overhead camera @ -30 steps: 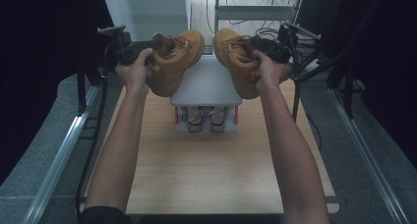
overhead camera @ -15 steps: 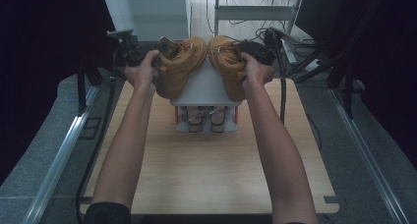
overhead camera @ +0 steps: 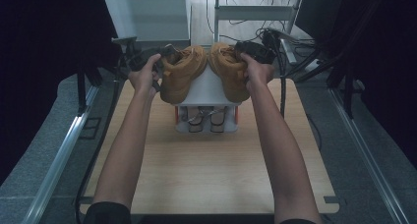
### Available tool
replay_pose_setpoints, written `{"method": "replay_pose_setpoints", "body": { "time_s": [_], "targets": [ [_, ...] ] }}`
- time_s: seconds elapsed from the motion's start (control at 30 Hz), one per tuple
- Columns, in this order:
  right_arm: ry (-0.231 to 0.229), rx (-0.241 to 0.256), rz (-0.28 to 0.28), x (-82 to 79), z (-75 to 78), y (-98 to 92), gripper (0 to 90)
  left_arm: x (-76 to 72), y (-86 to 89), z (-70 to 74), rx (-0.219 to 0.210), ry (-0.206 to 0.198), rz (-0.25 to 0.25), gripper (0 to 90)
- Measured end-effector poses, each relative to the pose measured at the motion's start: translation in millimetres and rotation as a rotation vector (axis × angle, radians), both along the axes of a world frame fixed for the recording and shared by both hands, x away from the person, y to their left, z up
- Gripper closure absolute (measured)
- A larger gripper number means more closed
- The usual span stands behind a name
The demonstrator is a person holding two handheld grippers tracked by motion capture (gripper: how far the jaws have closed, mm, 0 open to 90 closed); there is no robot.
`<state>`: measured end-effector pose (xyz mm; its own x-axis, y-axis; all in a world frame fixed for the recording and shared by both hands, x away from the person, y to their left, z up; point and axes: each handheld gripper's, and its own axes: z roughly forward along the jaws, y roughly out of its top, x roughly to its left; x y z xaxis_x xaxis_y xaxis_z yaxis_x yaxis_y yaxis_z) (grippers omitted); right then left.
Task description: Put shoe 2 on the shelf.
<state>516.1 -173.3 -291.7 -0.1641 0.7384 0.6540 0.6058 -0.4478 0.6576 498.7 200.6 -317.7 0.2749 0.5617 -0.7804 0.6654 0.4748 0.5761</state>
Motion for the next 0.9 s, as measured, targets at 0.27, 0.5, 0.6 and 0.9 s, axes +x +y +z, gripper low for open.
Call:
{"method": "replay_pose_setpoints", "body": {
  "time_s": [0.27, 0.5, 0.6, 0.9],
  "targets": [
    [-0.036, -0.041, 0.067, -1.7, 2.2, -5.2, 42.5, -8.6, 5.7, 14.0, 0.068, -0.071, -0.028, 38.6],
    [-0.125, -0.104, 0.123, -15.2, 15.9, -12.9, 38.0, -23.1, 15.1, 26.8, 0.178, -0.143, -0.057, 33.7],
    [-0.163, -0.143, 0.146, -21.3, 20.9, -17.9, 38.6, -29.1, 19.4, 30.1, 0.222, -0.161, -0.063, 32.6],
    [-0.232, -0.208, 0.2, -42.8, 25.1, -38.8, 40.9, -50.4, 37.1, 34.0, 0.28, -0.204, -0.094, 49.1]
  ]
}}
